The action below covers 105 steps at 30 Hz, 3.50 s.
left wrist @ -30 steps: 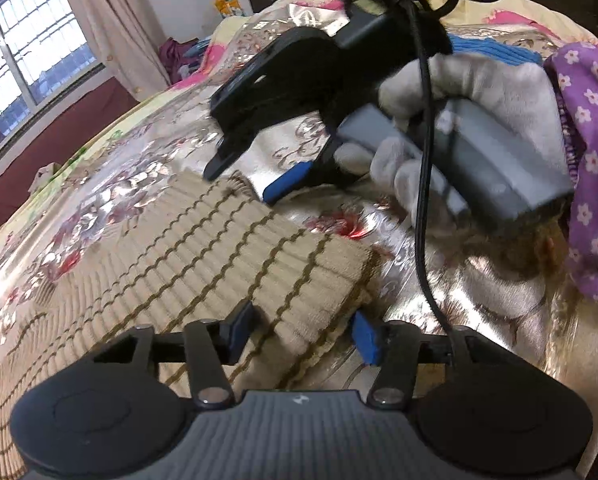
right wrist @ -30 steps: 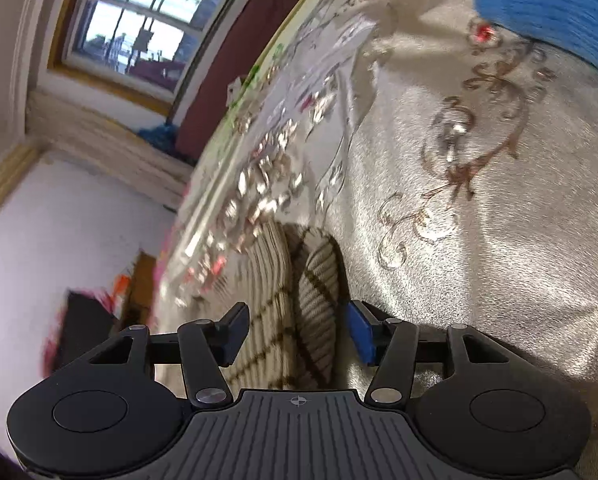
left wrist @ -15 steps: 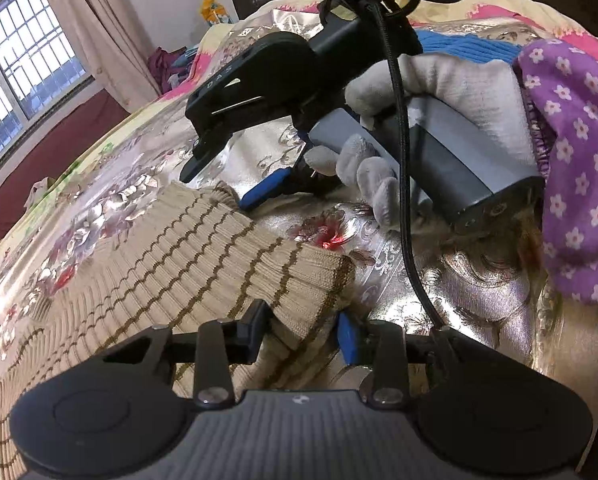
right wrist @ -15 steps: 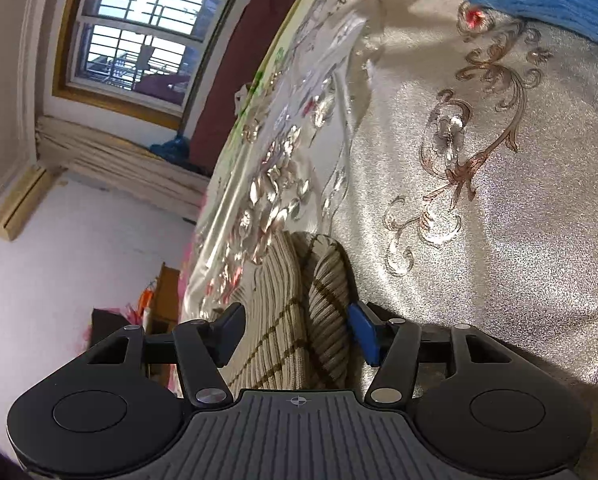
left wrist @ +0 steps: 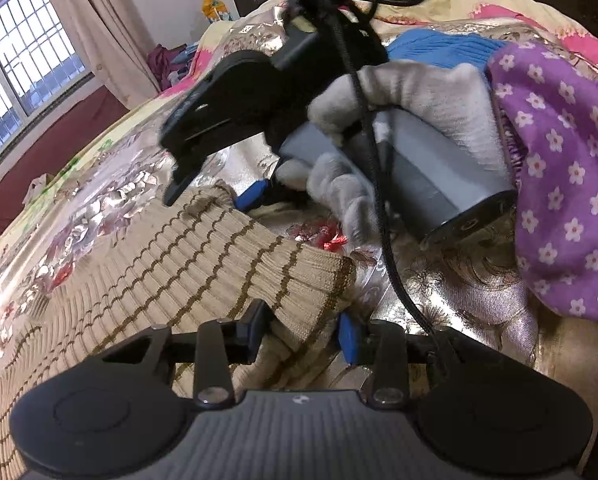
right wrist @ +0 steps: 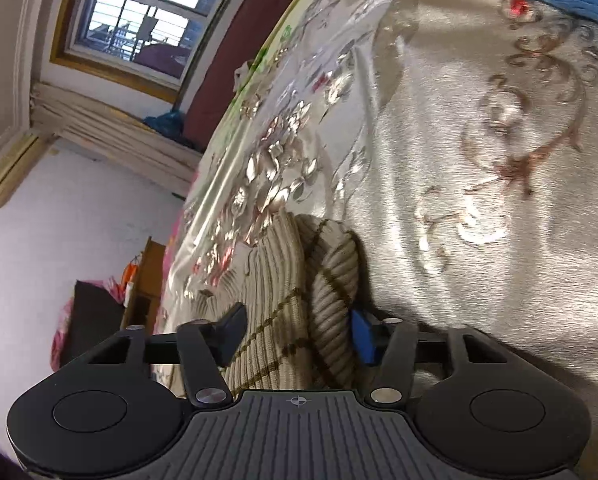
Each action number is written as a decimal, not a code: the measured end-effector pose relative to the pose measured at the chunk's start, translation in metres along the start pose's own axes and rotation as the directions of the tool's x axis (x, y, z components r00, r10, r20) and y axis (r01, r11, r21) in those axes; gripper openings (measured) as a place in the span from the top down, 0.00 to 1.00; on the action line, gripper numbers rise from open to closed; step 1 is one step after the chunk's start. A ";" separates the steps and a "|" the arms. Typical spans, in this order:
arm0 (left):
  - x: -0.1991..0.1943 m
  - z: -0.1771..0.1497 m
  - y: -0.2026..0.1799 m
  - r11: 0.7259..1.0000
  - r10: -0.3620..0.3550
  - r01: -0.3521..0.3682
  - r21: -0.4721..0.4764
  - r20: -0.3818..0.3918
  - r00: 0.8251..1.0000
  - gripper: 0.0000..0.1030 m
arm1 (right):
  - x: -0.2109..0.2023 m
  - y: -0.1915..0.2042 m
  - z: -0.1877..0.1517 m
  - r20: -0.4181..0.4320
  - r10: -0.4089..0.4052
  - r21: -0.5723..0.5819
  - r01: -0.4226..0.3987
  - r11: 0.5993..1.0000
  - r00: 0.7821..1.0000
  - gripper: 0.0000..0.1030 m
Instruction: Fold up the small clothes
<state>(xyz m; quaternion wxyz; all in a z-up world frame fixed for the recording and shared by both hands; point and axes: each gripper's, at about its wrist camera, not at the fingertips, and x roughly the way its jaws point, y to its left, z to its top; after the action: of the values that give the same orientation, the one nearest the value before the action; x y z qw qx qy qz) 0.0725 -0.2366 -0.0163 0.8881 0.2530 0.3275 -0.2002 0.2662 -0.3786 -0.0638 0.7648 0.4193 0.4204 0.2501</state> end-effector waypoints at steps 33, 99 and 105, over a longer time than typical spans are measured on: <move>-0.012 -0.001 0.033 0.980 -0.082 0.089 -0.176 0.049 0.995 0.84 | -0.014 0.003 -0.013 0.060 0.032 0.105 -0.038 0.994 0.998 0.82; -0.098 -0.194 0.269 0.573 0.147 -0.124 -0.810 -0.047 0.988 0.71 | 0.112 0.243 -0.154 -0.088 -0.351 -0.558 0.246 0.793 0.932 0.60; -0.086 -0.215 0.276 0.518 0.126 -0.179 -0.836 -0.133 0.983 0.66 | 0.095 0.218 -0.160 -0.081 -0.329 -0.496 0.248 0.832 0.941 0.60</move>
<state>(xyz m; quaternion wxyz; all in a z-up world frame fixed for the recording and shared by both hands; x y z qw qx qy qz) 0.0519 0.1230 -0.0109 0.9040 -0.1743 0.3843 0.0685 0.1727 -0.1263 0.0335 0.8363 0.1268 0.4651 0.2610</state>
